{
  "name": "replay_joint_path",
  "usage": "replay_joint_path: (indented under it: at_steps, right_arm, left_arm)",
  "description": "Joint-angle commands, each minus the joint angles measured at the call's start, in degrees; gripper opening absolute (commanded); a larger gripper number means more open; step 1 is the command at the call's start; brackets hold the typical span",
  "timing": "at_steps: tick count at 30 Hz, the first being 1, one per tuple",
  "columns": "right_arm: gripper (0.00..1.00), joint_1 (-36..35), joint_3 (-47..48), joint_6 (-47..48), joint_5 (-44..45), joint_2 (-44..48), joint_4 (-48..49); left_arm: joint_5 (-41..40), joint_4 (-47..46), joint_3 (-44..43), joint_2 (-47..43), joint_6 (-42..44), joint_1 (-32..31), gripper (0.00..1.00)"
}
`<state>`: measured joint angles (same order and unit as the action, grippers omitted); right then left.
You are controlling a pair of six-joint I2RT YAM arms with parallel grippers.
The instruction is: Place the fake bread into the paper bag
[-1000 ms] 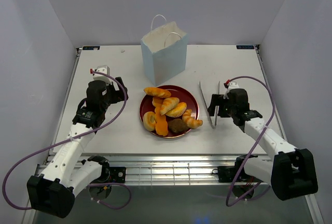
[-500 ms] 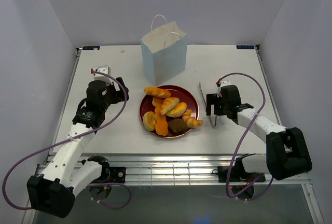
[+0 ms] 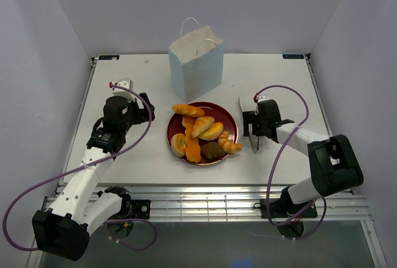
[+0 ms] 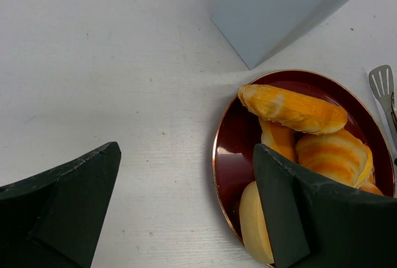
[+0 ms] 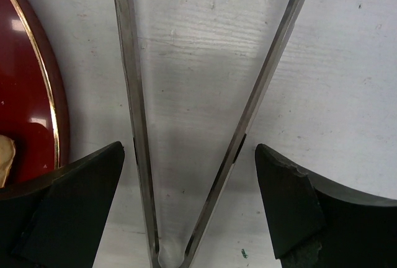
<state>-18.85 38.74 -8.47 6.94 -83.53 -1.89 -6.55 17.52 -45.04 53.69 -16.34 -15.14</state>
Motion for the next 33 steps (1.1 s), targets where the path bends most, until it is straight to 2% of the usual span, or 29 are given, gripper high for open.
replay_joint_path:
  at_steps: [1, 9, 10, 15, 21, 33]
  right_arm:
    - [0.92, -0.84, 3.00, 0.30, 2.55, -1.20, 4.00]
    - [1.00, -1.10, 4.50, -0.14, 3.52, -4.10, 4.79]
    - [0.96, -1.27, 4.59, -0.58, 3.61, -4.36, 4.70]
    - [0.89, -1.98, 4.59, -2.78, 5.54, -5.94, 4.17]
    - [0.89, -2.33, 4.59, -4.62, 7.21, -7.09, 3.91]
    - [0.72, -2.33, 4.15, -7.70, 8.35, -7.35, 3.39]
  left_arm:
    - [1.45, -1.08, -1.46, -0.34, 0.43, -0.07, 0.98]
    - [1.89, -1.26, -1.37, -0.43, 0.52, -0.07, 0.98]
    - [1.80, -1.17, -1.46, -0.43, 0.52, -0.07, 0.98]
    - [2.59, -1.17, -1.55, -0.52, 0.52, -0.07, 0.98]
    - [3.12, -1.43, -1.37, -0.69, 0.52, -0.07, 0.98]
    - [3.91, -1.52, -1.46, -0.43, 0.25, -0.07, 0.98]
